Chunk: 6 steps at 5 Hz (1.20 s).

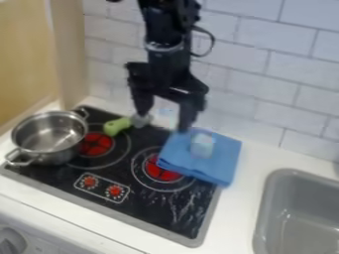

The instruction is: Moved the silver pot to the right burner

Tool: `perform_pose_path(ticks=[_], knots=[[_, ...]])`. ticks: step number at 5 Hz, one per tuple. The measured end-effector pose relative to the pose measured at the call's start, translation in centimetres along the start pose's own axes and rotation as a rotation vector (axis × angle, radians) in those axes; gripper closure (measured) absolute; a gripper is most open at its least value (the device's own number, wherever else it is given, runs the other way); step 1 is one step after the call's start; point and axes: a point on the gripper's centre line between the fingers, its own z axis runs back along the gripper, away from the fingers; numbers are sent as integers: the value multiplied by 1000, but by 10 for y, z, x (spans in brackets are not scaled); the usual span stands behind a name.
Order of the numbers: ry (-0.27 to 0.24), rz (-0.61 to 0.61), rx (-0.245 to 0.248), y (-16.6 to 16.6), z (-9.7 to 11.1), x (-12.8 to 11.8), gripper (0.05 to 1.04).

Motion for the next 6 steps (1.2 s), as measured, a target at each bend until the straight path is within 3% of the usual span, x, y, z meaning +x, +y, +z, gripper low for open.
perform_pose_path(ticks=[1, 3, 6], knots=[[-10, 64, 24, 21, 4, -3, 85], [17, 149, 38, 60, -3, -18, 85], [95, 196, 17, 86, -38, -34, 85]])
